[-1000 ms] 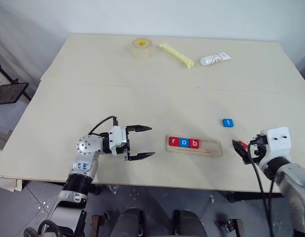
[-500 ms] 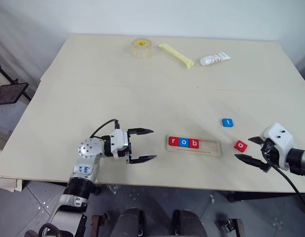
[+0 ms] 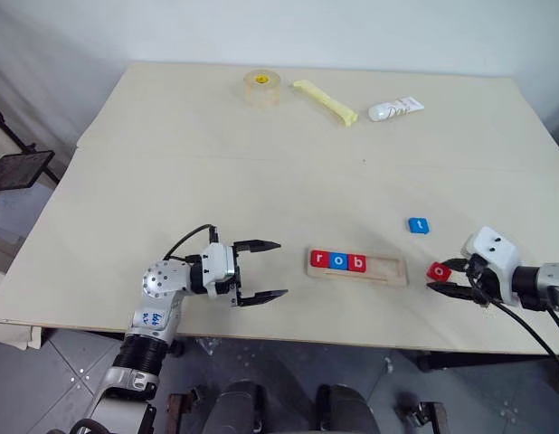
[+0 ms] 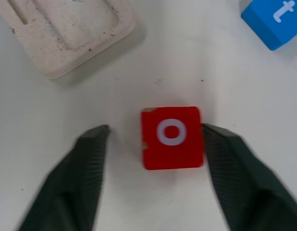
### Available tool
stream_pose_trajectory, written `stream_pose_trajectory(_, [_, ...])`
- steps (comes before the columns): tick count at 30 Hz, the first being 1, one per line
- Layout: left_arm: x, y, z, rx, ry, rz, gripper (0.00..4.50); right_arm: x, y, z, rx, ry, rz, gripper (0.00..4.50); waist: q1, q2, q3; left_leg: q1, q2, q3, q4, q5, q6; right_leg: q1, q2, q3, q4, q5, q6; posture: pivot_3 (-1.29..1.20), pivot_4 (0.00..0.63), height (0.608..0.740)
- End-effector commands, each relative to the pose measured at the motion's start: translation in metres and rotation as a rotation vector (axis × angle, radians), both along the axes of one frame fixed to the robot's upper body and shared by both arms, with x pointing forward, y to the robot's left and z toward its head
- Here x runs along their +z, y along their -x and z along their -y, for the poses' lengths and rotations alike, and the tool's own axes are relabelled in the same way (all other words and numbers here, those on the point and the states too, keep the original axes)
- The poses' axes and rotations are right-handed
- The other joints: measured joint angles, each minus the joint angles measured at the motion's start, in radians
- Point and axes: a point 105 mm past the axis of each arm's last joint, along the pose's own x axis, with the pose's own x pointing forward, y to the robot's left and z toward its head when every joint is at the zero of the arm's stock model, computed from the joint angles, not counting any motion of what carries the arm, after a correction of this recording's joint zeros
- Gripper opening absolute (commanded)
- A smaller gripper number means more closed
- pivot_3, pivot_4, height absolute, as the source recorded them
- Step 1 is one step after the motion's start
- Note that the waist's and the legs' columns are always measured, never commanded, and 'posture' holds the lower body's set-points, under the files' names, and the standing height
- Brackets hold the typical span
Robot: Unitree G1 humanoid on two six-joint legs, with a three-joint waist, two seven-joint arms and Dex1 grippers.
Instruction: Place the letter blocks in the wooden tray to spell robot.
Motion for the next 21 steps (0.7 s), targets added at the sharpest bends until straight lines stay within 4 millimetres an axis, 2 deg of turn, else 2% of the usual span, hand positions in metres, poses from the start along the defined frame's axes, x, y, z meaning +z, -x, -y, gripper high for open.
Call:
stream_pose_trajectory(1, [0.006, 0.002, 0.0, 0.001, 0.015, 0.023, 4.5, 0.007, -0.002, 0.01, -0.025, 0.04, 0.008, 1.57, 0.0, 0.0, 0.0, 0.0, 0.0, 0.0, 0.0, 0.0, 0.0, 0.0, 0.0, 0.0, 0.0, 0.0, 0.0, 0.0, 0.15, 0.74])
stream_pose_trajectory(2, [0.006, 0.002, 0.0, 0.0, 0.015, 0.023, 4.5, 0.01, -0.003, 0.009, -0.014, 0.047, 0.017, 1.44, 0.0, 0.0, 0.0, 0.0, 0.0, 0.0, 0.0, 0.0, 0.0, 0.0, 0.0, 0.0, 0.0, 0.0, 0.0, 0.0, 0.15, 0.74])
stream_pose_trajectory(4, [0.006, 0.0, 0.0, 0.0, 0.015, 0.023, 4.5, 0.017, -0.005, 0.004, 0.021, 0.066, 0.039, 1.45, -0.001, 0.0, 0.0, 0.0, 0.0, 0.0, 0.0, 0.0, 0.0, 0.0, 0.0, 0.0, 0.0, 0.0, 0.0, 0.0, 0.15, 0.74])
stream_pose_trajectory(8, [0.007, -0.002, 0.0, -0.005, 0.011, 0.024, 4.5, 0.038, -0.008, -0.033, 0.171, 0.11, 0.062, 1.45, -0.005, 0.0, 0.0, 0.0, 0.0, 0.0, 0.0, 0.0, 0.0, -0.001, 0.0, 0.0, 0.0, 0.0, 0.0, 0.0, 0.15, 0.74])
stream_pose_trajectory(16, [0.007, -0.004, -0.001, -0.016, 0.001, 0.03, 4.5, 0.048, -0.02, -0.061, 0.287, 0.148, 0.038, 1.45, -0.001, 0.0, 0.0, -0.001, 0.0, -0.001, 0.0, 0.0, 0.0, -0.001, 0.0, 0.0, -0.001, 0.0, 0.0, 0.0, 0.15, 0.74])
stream_pose_trajectory(21, [0.006, -0.004, -0.001, -0.014, 0.0, 0.038, 4.5, 0.043, -0.028, -0.093, 0.399, 0.18, 0.017, 1.45, -0.005, 0.0, 0.0, -0.001, 0.0, -0.001, 0.0, 0.0, -0.001, -0.001, 0.0, -0.001, -0.001, 0.0, 0.0, 0.0, 0.15, 0.74])
